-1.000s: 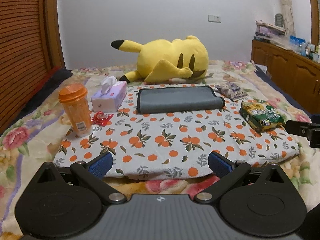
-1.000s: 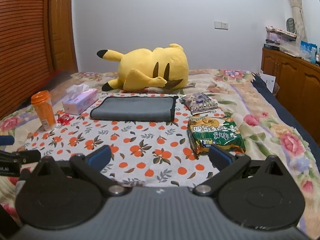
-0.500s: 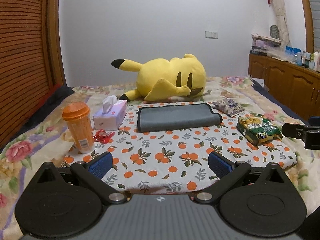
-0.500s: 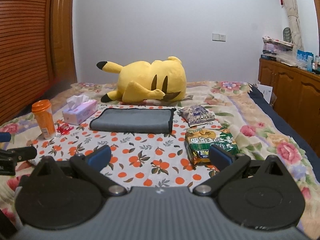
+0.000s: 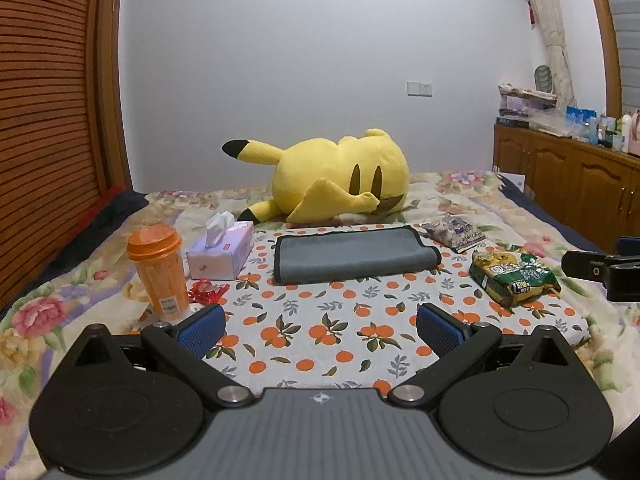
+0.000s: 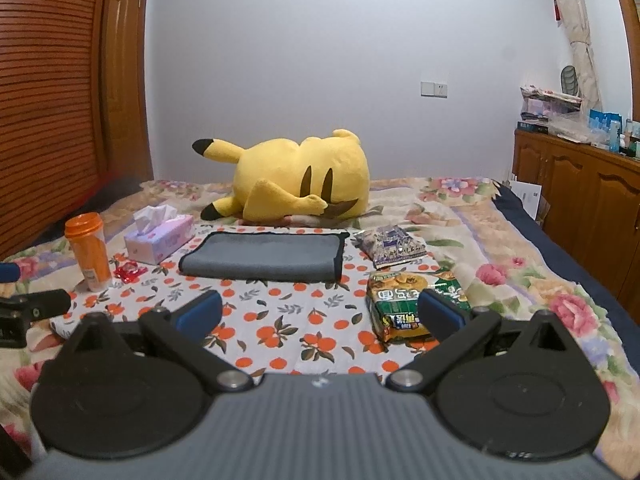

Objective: Fold towel

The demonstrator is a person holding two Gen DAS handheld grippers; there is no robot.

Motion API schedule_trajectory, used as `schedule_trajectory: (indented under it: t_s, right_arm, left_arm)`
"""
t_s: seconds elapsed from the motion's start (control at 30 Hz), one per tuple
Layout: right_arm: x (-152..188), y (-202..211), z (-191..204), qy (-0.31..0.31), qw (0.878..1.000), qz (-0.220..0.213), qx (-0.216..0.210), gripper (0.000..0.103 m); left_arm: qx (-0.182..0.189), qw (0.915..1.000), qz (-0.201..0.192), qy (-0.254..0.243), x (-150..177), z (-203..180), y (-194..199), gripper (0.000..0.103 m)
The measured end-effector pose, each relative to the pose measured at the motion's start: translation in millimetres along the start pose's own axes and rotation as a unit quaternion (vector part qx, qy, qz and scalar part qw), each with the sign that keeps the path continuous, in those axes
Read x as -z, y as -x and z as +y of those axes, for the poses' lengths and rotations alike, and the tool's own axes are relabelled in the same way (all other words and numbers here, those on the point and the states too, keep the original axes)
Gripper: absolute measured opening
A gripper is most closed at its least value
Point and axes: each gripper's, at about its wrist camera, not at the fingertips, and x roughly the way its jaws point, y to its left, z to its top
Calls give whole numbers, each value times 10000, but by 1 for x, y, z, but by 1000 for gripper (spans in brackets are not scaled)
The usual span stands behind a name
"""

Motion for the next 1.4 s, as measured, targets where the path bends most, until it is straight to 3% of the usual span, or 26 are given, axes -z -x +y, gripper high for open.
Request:
schedule_trajectory:
  t_s: [0.37, 1.4]
  right_arm:
    - [-2, 10, -1, 14, 9994, -341, 22, 103]
    - [-1, 10, -1, -3, 9995, -308, 22, 103]
  left_arm:
    - [13, 9997, -252, 56, -2, 2, 7, 103]
    - [6, 9997, -237, 66, -3, 3, 6, 103]
